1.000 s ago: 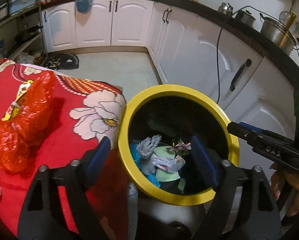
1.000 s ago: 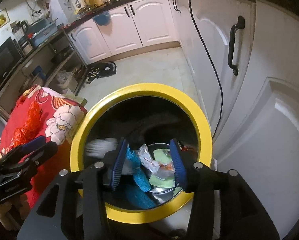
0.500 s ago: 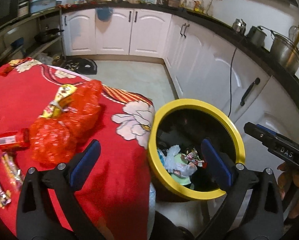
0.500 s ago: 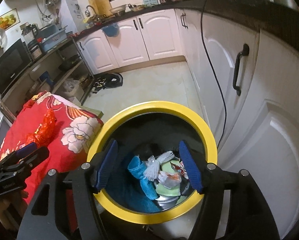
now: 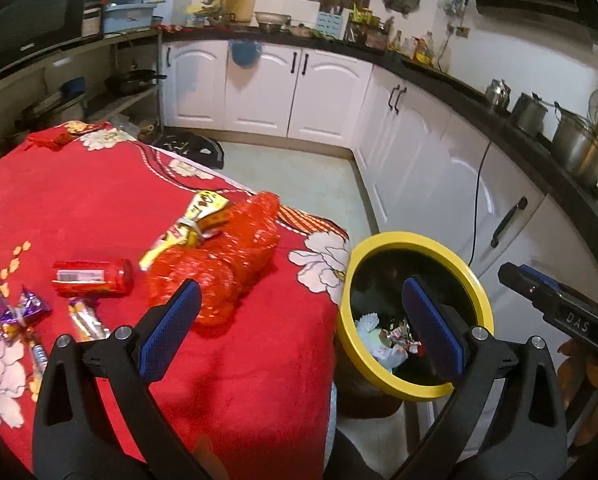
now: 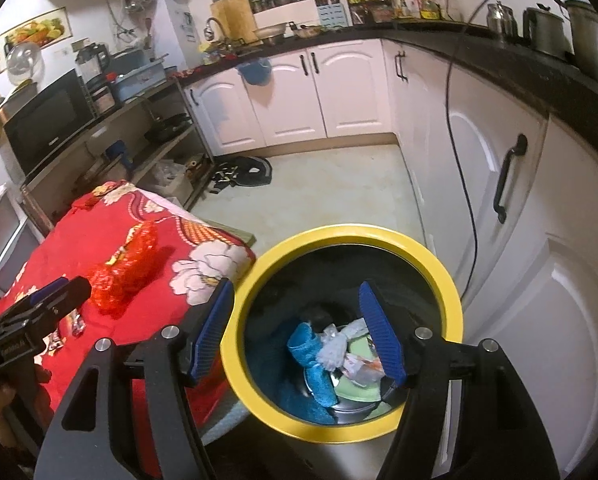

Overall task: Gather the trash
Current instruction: 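Move both tools back toward the wrappers on the table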

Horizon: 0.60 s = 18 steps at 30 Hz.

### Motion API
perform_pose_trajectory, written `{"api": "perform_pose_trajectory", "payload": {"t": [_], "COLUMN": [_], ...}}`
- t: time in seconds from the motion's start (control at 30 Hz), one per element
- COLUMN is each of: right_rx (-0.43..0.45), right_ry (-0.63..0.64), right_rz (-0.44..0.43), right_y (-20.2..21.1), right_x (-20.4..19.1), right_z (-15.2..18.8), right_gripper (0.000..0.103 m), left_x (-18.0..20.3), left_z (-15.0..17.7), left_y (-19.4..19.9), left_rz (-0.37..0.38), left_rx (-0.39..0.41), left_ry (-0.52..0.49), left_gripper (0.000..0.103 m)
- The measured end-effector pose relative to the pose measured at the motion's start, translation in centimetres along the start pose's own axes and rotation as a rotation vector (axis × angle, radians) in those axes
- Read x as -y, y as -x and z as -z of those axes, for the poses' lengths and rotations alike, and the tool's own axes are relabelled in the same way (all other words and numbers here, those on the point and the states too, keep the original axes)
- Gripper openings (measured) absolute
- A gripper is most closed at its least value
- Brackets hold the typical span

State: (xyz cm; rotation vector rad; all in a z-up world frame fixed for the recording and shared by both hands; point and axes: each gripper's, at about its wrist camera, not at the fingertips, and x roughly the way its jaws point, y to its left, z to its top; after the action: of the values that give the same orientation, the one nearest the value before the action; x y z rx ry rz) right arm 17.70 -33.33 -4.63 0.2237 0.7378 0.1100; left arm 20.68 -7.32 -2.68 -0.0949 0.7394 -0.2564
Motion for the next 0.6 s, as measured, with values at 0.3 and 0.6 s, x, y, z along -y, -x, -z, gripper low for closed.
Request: {"api": "perform_pose_trajectory", "payload": {"t": [0.3, 0.6], "right_rx": [0.017, 0.016], "right_ry": [0.045, 0.101], "right_rz": [-0.037, -0.080], "right_y": [1.2, 1.5], "right_x": [-2.7, -6.2], "right_z": [0.1, 0.1], "right_gripper": [0.065, 0.066], "left_x": [-2.1, -4.9], "left_z": [-0.3, -0.1], "left_y": [2.2, 4.1], "left_rz": [-0.031, -0.072], "left_rx": [0.041, 0.075], "left_ry": [0.042, 0.090], "left_gripper": [0.092, 0.092]}}
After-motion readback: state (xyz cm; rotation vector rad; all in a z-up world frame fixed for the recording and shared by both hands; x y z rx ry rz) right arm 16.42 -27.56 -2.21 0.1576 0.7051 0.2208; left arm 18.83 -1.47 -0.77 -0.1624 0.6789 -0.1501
